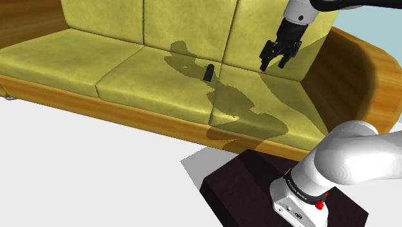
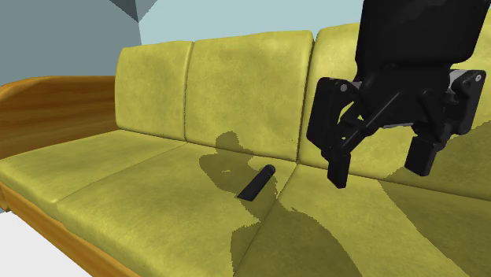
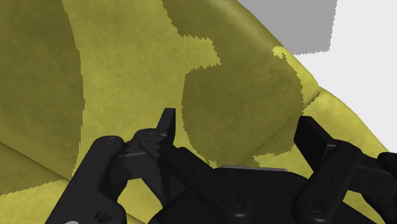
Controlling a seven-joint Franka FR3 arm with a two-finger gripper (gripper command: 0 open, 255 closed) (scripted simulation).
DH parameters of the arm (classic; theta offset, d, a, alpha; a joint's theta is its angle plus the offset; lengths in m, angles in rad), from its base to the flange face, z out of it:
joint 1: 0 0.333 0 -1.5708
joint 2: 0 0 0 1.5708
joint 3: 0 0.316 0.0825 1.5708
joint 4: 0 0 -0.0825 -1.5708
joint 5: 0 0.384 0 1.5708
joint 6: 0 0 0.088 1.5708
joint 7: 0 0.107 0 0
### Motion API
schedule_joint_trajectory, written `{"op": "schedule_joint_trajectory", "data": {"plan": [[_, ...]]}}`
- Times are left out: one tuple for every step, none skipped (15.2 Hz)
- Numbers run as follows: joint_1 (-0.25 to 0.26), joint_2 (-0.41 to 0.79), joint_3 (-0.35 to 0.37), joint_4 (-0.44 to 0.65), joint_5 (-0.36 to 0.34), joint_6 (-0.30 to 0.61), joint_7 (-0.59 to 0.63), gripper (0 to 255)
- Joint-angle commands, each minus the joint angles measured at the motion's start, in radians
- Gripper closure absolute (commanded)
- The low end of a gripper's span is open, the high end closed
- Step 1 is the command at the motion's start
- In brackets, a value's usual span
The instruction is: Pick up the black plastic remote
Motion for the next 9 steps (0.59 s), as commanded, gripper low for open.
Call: {"op": "schedule_joint_trajectory", "data": {"plan": [[0.0, 0.0, 0.0, 0.0, 0.0, 0.0, 0.0, 0], [-0.003, 0.031, 0.01, 0.001, 0.004, 0.033, 0.028, 0], [-0.006, 0.063, 0.019, 0.004, 0.008, 0.066, 0.056, 0], [-0.009, 0.096, 0.028, 0.009, 0.011, 0.098, 0.084, 0], [-0.012, 0.13, 0.037, 0.016, 0.013, 0.129, 0.111, 0], [-0.016, 0.165, 0.046, 0.024, 0.014, 0.159, 0.139, 0], [-0.02, 0.201, 0.054, 0.034, 0.014, 0.188, 0.166, 0], [-0.025, 0.237, 0.062, 0.046, 0.014, 0.216, 0.193, 0], [-0.029, 0.274, 0.07, 0.059, 0.013, 0.243, 0.221, 0]]}}
